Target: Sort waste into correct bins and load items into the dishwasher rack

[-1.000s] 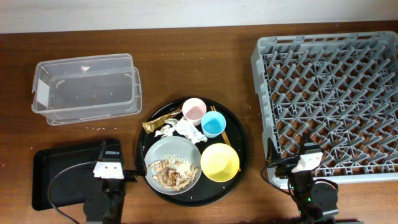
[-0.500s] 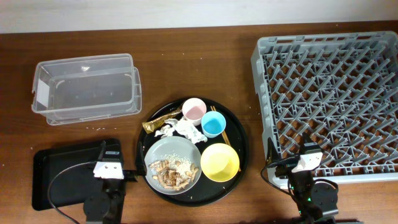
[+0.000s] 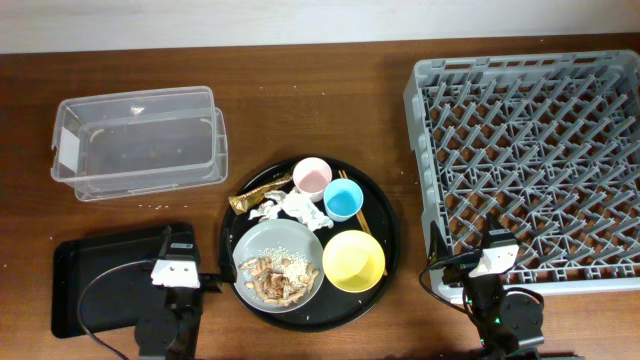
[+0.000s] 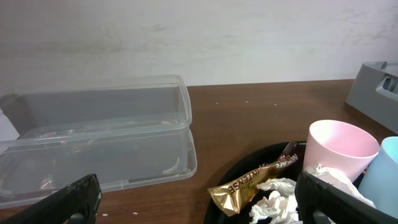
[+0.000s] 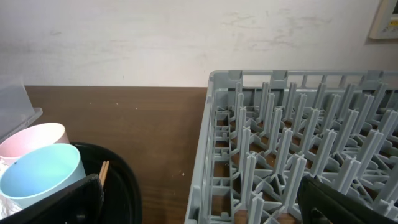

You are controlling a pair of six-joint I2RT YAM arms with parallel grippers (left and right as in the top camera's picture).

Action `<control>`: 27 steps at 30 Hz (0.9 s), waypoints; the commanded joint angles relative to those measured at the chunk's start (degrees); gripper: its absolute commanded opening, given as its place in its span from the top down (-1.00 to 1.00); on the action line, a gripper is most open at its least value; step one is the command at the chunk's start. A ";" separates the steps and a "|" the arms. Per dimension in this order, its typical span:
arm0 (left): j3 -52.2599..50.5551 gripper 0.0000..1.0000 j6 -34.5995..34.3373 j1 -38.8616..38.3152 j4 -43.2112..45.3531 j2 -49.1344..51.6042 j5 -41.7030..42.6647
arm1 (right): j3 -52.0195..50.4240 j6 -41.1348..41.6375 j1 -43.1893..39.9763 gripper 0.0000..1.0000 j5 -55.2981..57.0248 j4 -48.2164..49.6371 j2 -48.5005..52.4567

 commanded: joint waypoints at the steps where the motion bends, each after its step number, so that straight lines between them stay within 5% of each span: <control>1: -0.46 -0.98 0.66 -0.26 0.00 -0.33 -0.37 | -0.50 0.22 -0.42 -0.97 0.70 -0.07 -0.31; 16: -0.46 -0.98 0.55 -0.24 0.02 -0.33 -0.31 | -0.50 0.22 -0.42 -0.97 0.70 -0.07 -0.31; 18: -0.42 -0.98 -5.09 -0.26 1.11 -0.35 8.46 | -0.50 0.22 -0.42 -0.97 0.70 -0.07 -0.31; 22: -0.37 -0.98 -23.69 -0.26 3.61 -0.33 41.55 | -0.50 0.22 -0.42 -0.97 0.70 -0.07 -0.31; 27: -0.35 -0.98 -32.79 -0.26 16.26 -0.33 50.69 | -0.50 0.22 -0.42 -0.97 0.70 -0.07 -0.31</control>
